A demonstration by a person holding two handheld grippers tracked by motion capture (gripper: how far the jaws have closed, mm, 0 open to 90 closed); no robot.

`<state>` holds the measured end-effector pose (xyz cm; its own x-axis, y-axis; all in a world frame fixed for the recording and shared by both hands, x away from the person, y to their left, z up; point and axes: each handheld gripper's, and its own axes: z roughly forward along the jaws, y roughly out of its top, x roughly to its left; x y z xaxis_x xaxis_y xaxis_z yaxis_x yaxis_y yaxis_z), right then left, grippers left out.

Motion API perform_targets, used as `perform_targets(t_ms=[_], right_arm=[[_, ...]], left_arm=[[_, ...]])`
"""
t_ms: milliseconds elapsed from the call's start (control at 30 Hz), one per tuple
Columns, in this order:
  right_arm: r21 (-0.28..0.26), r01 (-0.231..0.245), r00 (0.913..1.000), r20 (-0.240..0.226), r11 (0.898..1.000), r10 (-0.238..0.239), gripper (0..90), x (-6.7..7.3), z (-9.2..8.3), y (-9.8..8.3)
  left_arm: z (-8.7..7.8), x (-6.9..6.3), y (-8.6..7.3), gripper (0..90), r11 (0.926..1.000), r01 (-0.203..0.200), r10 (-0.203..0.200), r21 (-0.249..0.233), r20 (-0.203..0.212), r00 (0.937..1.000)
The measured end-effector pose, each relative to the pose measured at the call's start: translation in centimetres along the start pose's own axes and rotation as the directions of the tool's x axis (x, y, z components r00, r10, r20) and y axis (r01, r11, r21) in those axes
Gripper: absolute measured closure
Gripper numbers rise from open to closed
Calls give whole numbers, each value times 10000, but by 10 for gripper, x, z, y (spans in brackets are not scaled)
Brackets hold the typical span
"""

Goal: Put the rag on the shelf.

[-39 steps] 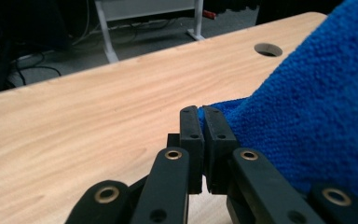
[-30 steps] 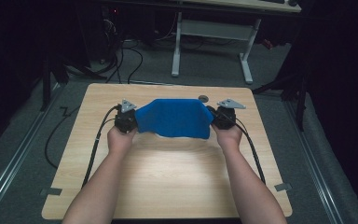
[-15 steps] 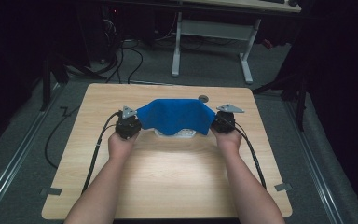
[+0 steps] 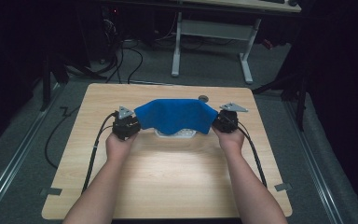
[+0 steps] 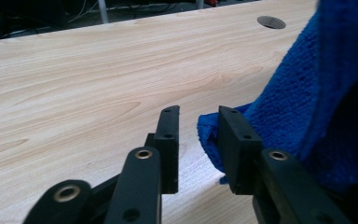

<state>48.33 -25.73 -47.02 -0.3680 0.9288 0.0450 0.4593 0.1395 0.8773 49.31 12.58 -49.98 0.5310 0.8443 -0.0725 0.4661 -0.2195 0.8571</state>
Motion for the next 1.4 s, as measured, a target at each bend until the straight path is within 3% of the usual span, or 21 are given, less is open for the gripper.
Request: perform_targets(t_ms=[233, 767, 1033, 1167, 1333, 1400], right_arm=[[33, -27, 9999, 107, 10000, 26, 656, -3, -5, 3], [-50, 110, 9988, 471, 9999, -107, 582, -10, -22, 7], [-73, 96, 9977, 676, 9999, -91, 544, -13, -34, 0], [-281, 143, 9972, 731, 9995, -123, 539, -14, -41, -4], [29, 207, 9969, 756, 9998, -209, 479, -14, -53, -10], [-265, 372, 9959, 833, 9990, -348, 475, -12, -58, -13]], left_arm=[[-6, 4, 1, 624, 9998, 185, -184, 12, -166, 9997], [-26, 14, 1, 541, 9996, 130, -150, -263, -763, 9970], [-38, 11, -3, 500, 9993, -361, 357, -13, -1131, 9929], [-43, 10, -6, 498, 9997, -224, 212, -107, -1044, 9943], [-50, 6, -14, 492, 9998, -142, 127, -159, -914, 9957], [-55, 3, -20, 492, 9999, -86, 77, -109, -830, 9965]])
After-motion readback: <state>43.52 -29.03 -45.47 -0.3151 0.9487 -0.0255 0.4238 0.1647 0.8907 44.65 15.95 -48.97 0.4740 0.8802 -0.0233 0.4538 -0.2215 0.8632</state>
